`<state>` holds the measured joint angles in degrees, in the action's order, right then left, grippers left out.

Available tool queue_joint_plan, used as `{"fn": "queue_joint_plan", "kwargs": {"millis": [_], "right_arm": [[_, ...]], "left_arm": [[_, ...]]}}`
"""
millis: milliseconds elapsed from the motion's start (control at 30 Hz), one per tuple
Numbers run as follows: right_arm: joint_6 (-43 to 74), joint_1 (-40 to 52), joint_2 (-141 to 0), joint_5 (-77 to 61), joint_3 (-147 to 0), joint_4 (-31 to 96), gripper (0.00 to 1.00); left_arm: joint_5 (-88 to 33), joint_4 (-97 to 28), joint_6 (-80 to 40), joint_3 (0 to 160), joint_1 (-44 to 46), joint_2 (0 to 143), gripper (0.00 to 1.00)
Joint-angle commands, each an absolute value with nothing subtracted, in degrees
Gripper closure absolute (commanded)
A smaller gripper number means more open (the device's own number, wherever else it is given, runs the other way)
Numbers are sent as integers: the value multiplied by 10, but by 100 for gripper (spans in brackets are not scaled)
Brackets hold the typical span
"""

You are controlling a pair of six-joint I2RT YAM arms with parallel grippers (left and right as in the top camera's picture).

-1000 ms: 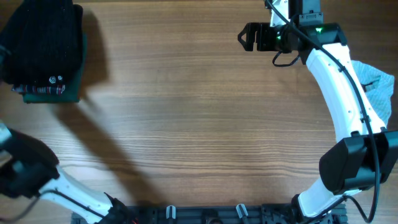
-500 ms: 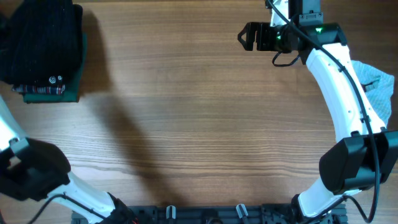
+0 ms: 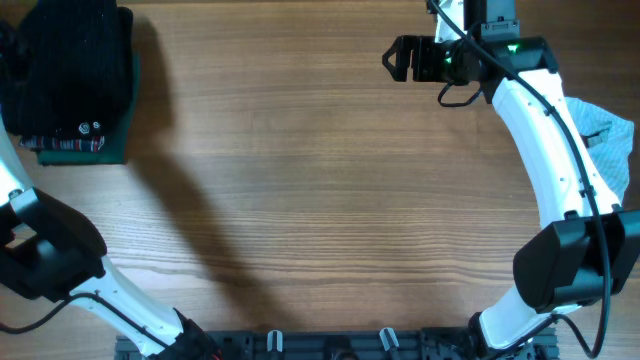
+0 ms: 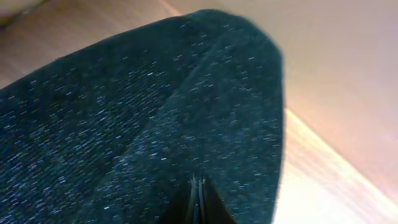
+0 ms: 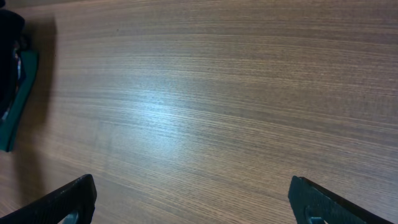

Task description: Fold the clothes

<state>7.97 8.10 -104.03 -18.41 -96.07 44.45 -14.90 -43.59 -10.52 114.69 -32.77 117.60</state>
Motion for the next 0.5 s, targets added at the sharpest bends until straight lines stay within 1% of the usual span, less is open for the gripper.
{"fn": "queue_joint_plan", "kwargs": {"millis": [0, 167, 467], "right_arm": [[90, 82, -1049, -195, -959, 442, 1], [82, 82, -1049, -195, -959, 442, 0], [75, 82, -1049, -195, -959, 446, 0]], "left_arm": [[-70, -432, -87, 1109, -329, 1182, 96], [-13, -418, -88, 1050, -329, 1182, 96], [34, -364, -94, 949, -329, 1182, 96]]}}
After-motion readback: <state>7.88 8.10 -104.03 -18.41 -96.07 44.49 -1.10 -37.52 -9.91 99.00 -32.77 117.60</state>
